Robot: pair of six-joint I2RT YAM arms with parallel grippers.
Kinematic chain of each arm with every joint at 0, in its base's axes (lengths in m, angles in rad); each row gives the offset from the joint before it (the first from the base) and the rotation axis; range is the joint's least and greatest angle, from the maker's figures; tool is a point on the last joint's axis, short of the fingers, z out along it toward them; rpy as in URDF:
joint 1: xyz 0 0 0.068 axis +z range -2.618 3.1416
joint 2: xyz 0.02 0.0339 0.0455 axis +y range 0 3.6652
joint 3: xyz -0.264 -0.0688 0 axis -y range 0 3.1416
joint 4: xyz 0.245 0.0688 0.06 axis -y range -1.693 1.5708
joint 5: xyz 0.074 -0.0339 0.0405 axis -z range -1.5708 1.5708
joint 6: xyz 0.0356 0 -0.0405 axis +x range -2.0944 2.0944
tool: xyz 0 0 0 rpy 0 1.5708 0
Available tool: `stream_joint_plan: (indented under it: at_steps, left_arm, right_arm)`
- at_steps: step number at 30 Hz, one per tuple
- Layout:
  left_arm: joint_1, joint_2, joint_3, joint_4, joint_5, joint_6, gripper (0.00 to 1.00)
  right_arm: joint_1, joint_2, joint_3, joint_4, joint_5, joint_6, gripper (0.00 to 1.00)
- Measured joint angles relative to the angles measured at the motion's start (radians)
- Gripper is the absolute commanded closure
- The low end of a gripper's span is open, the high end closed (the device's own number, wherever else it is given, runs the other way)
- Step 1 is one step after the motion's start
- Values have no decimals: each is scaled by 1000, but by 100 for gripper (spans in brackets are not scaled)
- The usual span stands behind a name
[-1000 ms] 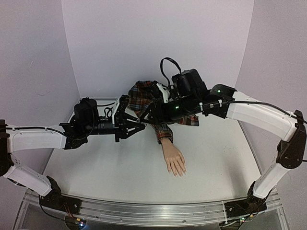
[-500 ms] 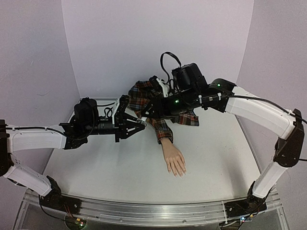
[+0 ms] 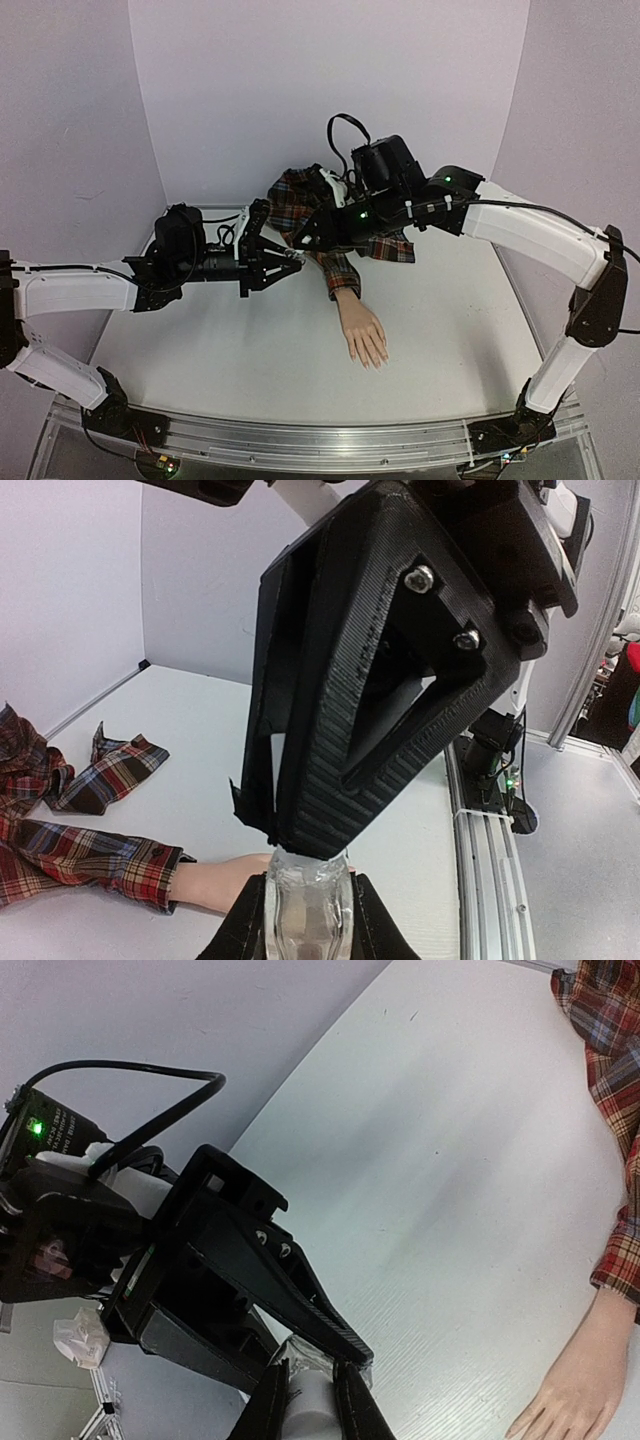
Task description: Paint the nails
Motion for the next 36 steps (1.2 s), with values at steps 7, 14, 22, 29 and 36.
stream_joint_plan:
  at_steps: [7,14,22,29,36]
  left_arm:
    - [-2,0,0,-3,0,-1,100]
    - [-4,0,0,-6,15,-1,100]
    - [-4,0,0,-6,17,0,100]
    - [-4,-1,-9,-3,-50,0,100]
    - [-4,-48,-73,-7,-195,2,100]
  right_arm:
    - [1,-21,-19,6,29,-27,100]
    - [2,-107,-64,10,69,-77,100]
    - [2,-115,-79,10,71,-83,100]
    - [2,-159,-137,27,115,-77,100]
    - [2,-342,-330,46,213,-64,100]
